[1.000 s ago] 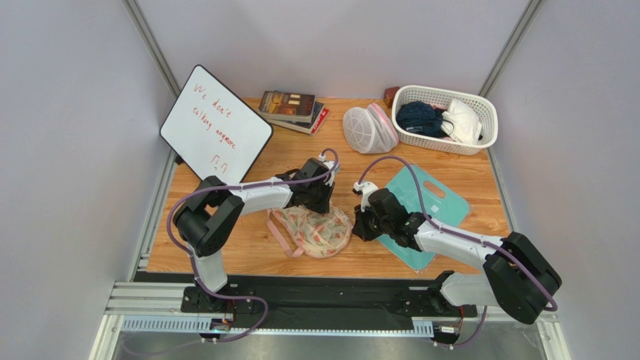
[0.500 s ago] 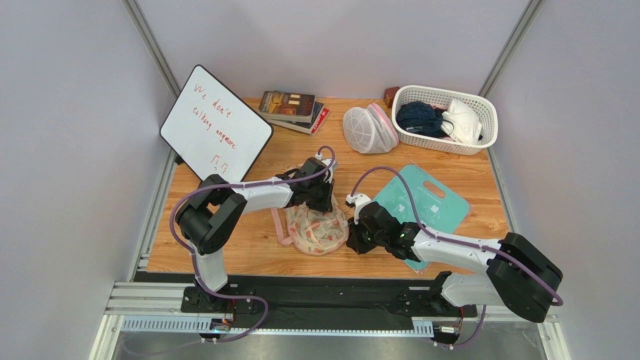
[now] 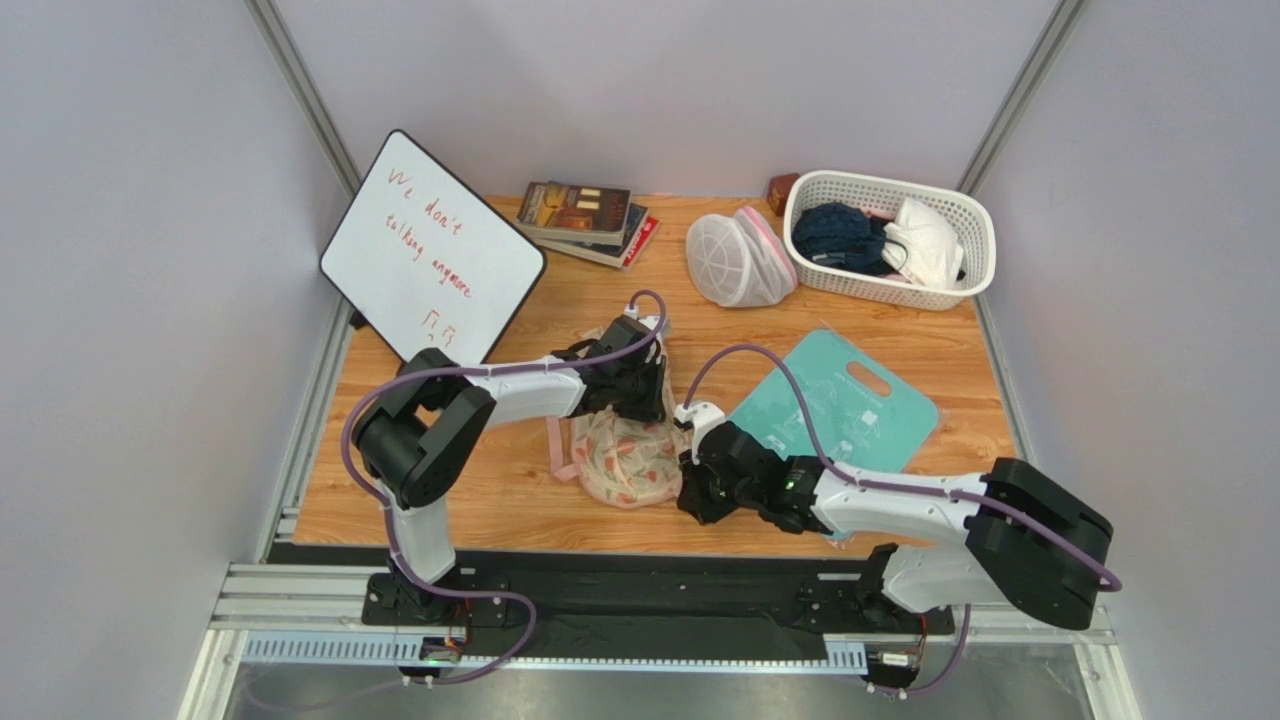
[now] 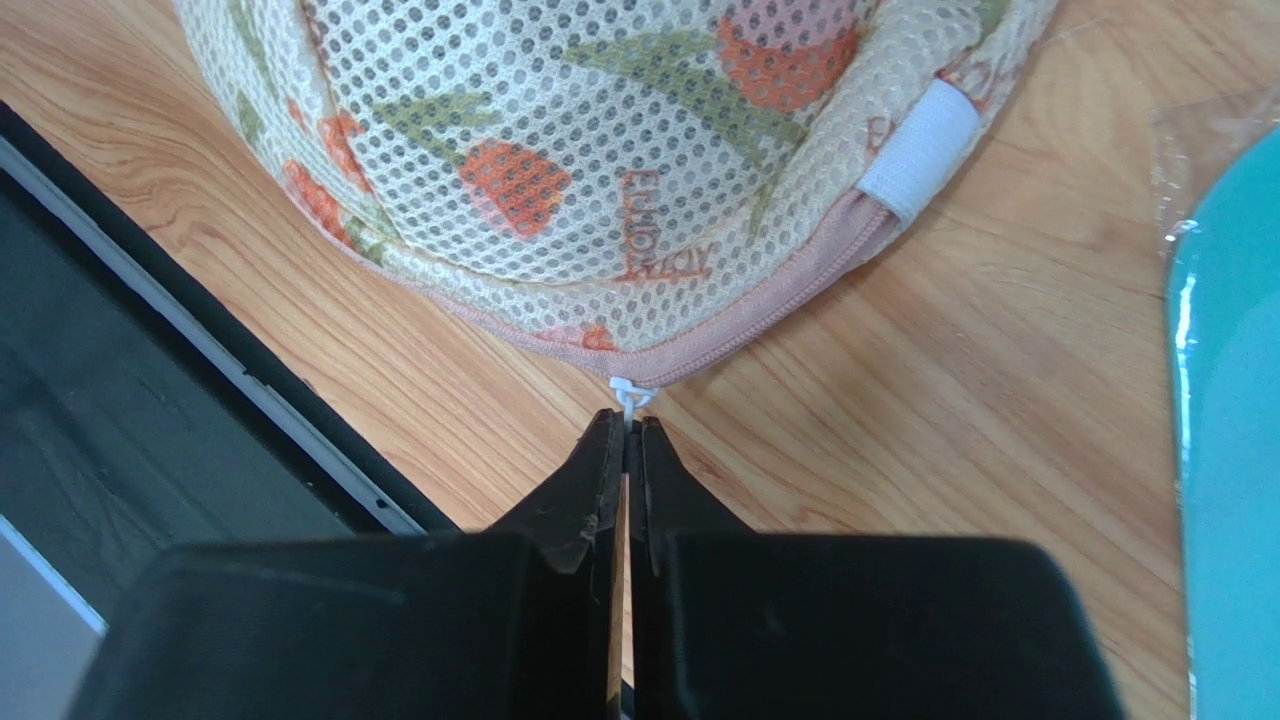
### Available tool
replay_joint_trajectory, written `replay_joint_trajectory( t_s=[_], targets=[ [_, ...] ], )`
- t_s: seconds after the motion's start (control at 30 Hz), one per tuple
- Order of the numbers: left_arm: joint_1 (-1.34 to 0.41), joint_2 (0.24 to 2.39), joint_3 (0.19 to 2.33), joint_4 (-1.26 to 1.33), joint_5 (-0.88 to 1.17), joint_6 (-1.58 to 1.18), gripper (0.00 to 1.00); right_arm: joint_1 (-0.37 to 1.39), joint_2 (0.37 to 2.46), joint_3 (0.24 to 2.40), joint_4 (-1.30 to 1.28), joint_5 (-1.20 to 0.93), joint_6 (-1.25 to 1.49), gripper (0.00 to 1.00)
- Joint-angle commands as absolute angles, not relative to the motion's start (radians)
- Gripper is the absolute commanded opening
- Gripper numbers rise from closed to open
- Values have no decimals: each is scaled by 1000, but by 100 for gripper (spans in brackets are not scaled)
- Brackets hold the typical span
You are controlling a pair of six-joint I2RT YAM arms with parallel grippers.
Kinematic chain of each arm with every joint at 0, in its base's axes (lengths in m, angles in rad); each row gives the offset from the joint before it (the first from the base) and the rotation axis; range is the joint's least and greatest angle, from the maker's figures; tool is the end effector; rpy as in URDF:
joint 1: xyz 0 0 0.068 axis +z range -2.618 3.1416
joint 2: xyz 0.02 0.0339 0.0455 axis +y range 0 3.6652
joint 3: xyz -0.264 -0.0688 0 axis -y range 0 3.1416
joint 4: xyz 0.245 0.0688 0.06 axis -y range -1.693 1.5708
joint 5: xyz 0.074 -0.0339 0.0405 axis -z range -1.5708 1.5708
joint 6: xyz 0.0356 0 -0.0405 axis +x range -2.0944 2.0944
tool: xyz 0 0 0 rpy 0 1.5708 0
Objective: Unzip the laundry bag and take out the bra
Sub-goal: Unzip the laundry bag at the center of the board.
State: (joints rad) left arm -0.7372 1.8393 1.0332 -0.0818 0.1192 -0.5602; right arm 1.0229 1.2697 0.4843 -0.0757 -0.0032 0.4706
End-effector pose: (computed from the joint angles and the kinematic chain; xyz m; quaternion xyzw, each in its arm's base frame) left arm 0.2725 -0.2532 0.1480 0.1030 0.9352 -0.2467 0.2324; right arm 0.1191 0.1954 0.1517 -0.2562 0.9020 0.2371 0.2540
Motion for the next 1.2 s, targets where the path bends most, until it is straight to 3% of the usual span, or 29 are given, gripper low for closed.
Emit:
replay_joint_trajectory(
  t_s=[0.0,0.37,0.47,0.5,0.6,0.83,1.17],
  targets=[
    [-724,1875,993,-121,17,-554,0,1055,1290,522,-29,-25,512,0],
    [-713,1663,890,-163,-18,-502,0,888,1223,546,-138,18,413,0],
    [-715,1586,861,-149,46,-473,34,806,1239,564,-135,-34,368,0],
    [-715,1547,854,-147,82,-463,54,772,1249,586,-133,-50,354,0],
    [-730,1470,845,-150,132,-431,71,721,1301,639,-129,-89,305,0],
    [-773,1414,841,-208,226,-354,79,687,1434,735,-117,-135,252,0],
    [-833,1525,859,-321,42,-351,80,687,1468,749,-98,-150,255,0]
  ],
)
